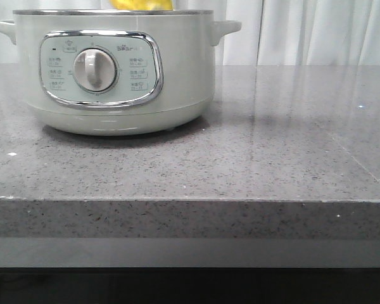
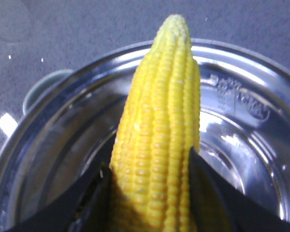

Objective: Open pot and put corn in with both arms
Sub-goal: 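Lift the corn with the right gripper and carry it over the pot, then open the right gripper to drop the corn into the pot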

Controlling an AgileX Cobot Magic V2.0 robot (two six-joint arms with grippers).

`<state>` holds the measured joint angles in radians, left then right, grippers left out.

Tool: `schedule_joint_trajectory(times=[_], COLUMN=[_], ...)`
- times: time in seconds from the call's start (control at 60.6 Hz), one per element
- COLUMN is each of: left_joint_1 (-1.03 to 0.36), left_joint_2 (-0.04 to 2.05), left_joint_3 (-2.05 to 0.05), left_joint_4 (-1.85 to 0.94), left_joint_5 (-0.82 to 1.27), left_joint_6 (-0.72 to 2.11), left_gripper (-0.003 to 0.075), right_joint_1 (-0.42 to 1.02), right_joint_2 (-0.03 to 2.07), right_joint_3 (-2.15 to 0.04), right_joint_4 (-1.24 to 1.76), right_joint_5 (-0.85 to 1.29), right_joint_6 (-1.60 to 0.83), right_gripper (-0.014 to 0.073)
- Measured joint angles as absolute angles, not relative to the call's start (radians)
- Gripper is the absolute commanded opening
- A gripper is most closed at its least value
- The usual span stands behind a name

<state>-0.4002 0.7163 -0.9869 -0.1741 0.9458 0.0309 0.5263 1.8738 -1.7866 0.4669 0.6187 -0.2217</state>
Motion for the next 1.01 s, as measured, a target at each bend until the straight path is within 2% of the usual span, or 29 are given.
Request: schedule_joint_trajectory(times=[0.149,0.281,0.396,0.759,0.858,1.007], left_joint_1=[-0.4,-0.4,-0.4,-0.4,-0.4,-0.4], left_joint_2=[0.716,0.716,0.716,0.716,0.716,0.716], left_joint_3=[-0.987,-0.987,-0.987,-0.987,-0.987,-0.987], left_joint_4=[-0.174,-0.174,-0.174,-0.174,-0.174,-0.174], left_joint_5=[0.942,0.942,0.942,0.942,0.942,0.942], left_joint_6=[0.031,0.031,0.031,0.031,0.031,0.031], left_gripper=[0.0187,0.0187,0.0187,0.0187,0.0187,0.0187], right_joint_1=[0.526,0.526,0.526,0.522,0.522,0.521], right_joint_2=[1.894,1.894,1.894,1.889,1.883,1.882], right_joint_3=[-1.787,-1.789,-1.789,-1.795,-1.795,-1.795], right_joint_4=[0.45,0.444,0.442,0.435,0.433,0.434], right_joint_5=[0.655,0.657,0.658,0.667,0.667,0.667], right_joint_6=[-0.222,-0.222,-0.222,-0.222,-0.222,-0.222], right_gripper=[0.0223,0.0382,0.0472,0.0488,0.0435,0.0148])
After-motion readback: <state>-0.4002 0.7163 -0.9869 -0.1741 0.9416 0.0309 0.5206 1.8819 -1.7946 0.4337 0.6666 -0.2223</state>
